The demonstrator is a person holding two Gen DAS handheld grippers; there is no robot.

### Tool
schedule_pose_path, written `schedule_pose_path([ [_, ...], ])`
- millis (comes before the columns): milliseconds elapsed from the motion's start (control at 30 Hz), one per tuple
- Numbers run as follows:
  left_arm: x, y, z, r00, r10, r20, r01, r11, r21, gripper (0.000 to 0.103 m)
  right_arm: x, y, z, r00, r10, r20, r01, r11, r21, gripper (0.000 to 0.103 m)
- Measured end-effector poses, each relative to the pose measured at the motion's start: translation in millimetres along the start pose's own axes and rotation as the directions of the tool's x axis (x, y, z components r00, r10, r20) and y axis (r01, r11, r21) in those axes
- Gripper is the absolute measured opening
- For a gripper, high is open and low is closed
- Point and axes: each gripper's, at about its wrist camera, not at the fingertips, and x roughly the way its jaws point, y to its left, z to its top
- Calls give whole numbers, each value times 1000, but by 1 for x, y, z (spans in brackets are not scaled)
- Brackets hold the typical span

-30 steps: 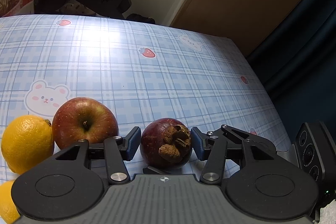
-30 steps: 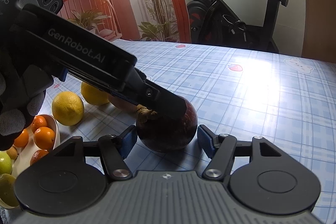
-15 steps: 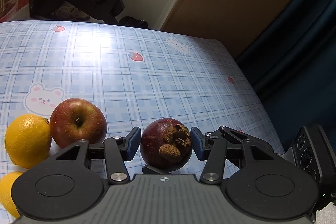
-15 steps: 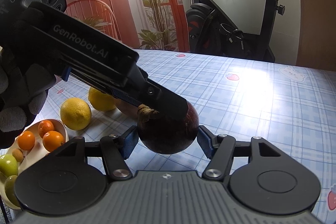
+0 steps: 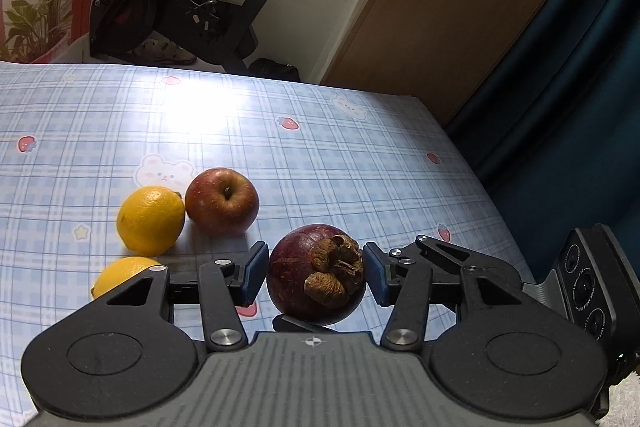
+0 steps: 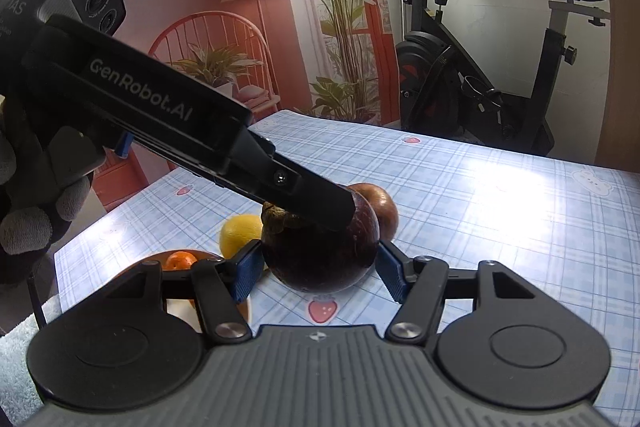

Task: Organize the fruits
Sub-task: 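Carry the mangosteen between both grippers over to the cream plate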

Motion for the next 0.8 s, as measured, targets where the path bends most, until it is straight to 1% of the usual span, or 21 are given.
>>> schedule_pose_path([
  [200,-41,27,-23,999,34,20,-33,999,-38,54,12,45,3,999,47,-20,-48,997,-55,64],
  [333,-55,44,-33,999,54,4,-54,997,-51,54,24,72,1,996,67,-56,-71,994,-86,63],
  [400,-59,51,-38,998,58,2,-58,997,-46,54,29,79,0,995,76,-65,-82,992,-94,63],
  [500,-61,59,-45,998,62,-6,-62,996,-68,54,34,87,-7,993,91,-79,-97,992,-76,63],
  [600,-61,67,-61,997,73,-30,-75,994,-78,54,39,92,-18,988,108,-109,-115,992,-56,63],
  [800,-62,77,-76,995,86,-40,-89,993,-83,54,51,98,-25,981,115,-155,-126,990,-62,63],
])
